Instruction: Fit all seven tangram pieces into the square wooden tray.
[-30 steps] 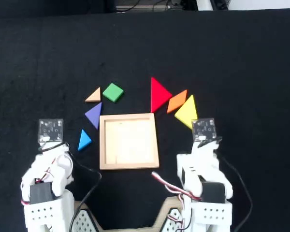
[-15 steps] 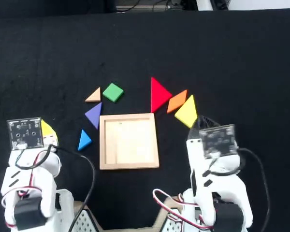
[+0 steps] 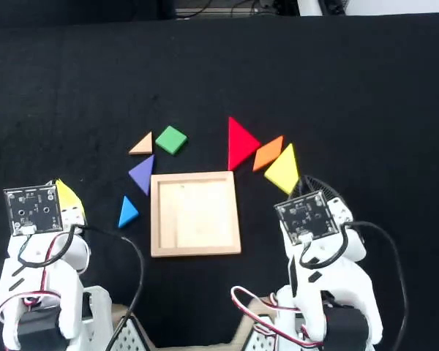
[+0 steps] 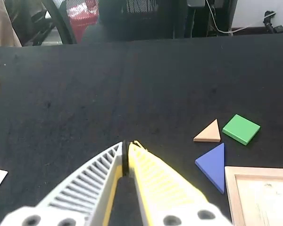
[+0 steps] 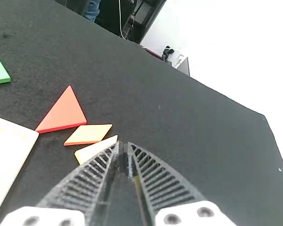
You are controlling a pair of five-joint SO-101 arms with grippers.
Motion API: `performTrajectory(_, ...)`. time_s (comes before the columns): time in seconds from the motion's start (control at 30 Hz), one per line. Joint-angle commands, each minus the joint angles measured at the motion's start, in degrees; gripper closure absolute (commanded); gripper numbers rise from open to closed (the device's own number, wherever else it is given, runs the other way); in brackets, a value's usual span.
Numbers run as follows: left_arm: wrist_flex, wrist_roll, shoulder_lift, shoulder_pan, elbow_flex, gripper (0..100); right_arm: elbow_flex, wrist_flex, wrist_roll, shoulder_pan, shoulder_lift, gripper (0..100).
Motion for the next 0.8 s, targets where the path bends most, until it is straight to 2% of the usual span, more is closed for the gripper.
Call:
performTrajectory(0.0,-1.8,0.4,1.0,-0.6,-4.0,97,-2.3,-1.1,-0.2,-1.0,-3.7,98.6)
performTrajectory(0.13,-1.4,1.3,6.9,0.6,0.3,97,-1.4,1.4,-1.8,-1.2,-3.7,98.6)
performTrajectory(0.3,-6.6,1.7,22.9,1.1,1.6,97,-1.8,1.5,-1.7,-1.3,0.0,98.6)
performTrajectory(0.5,-8.4,4.7,41.1,1.1,-2.9,97,-8.6,1.5,-2.3,-1.3,19.5,98.6)
performTrajectory(0.6,-8.4,5.7,47.6,1.2,-4.4,97,-16.5,2.5,-6.8,-1.3,30.3,98.6)
performTrajectory(0.77,-8.8,6.5,52.9,0.7,-4.4,97,-31.9,10.6,-11.0,-2.5,44.6,98.6)
